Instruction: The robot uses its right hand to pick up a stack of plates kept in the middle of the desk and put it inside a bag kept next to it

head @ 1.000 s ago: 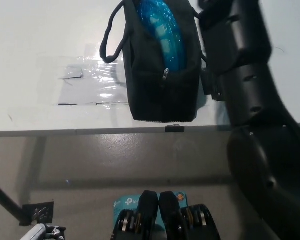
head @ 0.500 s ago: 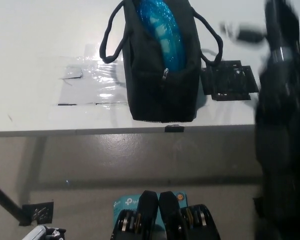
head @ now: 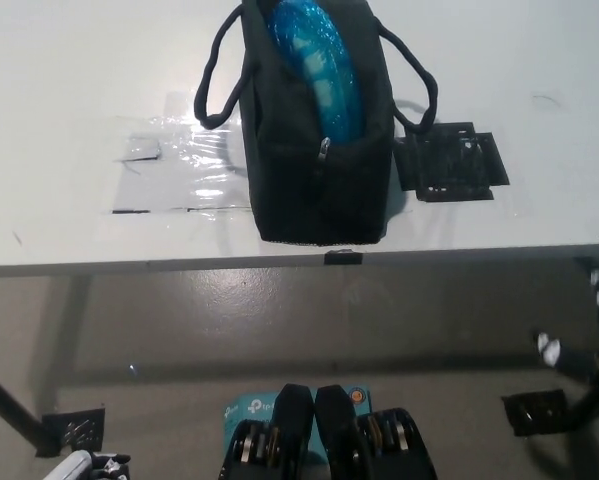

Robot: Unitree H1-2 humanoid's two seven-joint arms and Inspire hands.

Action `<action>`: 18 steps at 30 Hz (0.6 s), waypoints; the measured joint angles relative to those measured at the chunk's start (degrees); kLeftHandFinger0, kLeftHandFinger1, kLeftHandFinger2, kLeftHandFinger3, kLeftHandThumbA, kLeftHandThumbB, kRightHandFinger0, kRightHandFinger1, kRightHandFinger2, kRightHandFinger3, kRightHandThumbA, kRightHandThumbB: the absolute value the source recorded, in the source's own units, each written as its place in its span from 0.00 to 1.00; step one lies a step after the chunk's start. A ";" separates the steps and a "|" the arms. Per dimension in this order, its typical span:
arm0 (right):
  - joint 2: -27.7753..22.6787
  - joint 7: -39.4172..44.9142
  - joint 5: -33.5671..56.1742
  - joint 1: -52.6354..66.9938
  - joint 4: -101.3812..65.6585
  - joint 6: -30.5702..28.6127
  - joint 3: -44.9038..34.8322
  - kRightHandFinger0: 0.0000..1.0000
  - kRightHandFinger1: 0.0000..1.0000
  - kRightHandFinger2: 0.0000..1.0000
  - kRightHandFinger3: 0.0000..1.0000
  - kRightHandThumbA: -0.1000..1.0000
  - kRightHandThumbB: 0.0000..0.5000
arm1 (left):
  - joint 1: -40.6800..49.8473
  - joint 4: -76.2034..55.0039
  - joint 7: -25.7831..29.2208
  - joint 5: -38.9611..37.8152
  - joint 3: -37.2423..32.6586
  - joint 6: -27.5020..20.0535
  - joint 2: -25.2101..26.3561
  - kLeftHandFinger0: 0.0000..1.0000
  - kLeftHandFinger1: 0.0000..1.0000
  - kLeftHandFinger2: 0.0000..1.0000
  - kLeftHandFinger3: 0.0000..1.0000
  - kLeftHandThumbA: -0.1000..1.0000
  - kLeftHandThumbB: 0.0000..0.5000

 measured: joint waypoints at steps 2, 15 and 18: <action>0.00 -0.59 1.08 2.22 0.08 -1.83 0.01 1.00 1.00 1.00 1.00 0.47 0.12 | 0.00 0.00 0.00 -0.01 0.00 0.00 0.00 0.85 0.87 0.88 0.88 0.00 0.36; 0.41 -5.81 8.42 8.38 11.25 -14.55 -1.39 0.56 0.71 0.77 0.94 0.85 0.33 | -0.07 0.00 0.00 -0.06 0.07 -0.02 -0.01 0.81 0.84 0.86 0.85 0.00 0.36; 0.51 -6.97 11.02 8.54 16.57 -17.61 -2.97 0.47 0.67 0.74 0.97 0.83 0.33 | -0.10 0.00 0.00 -0.12 0.13 -0.15 -0.01 0.82 0.84 0.85 0.86 0.00 0.35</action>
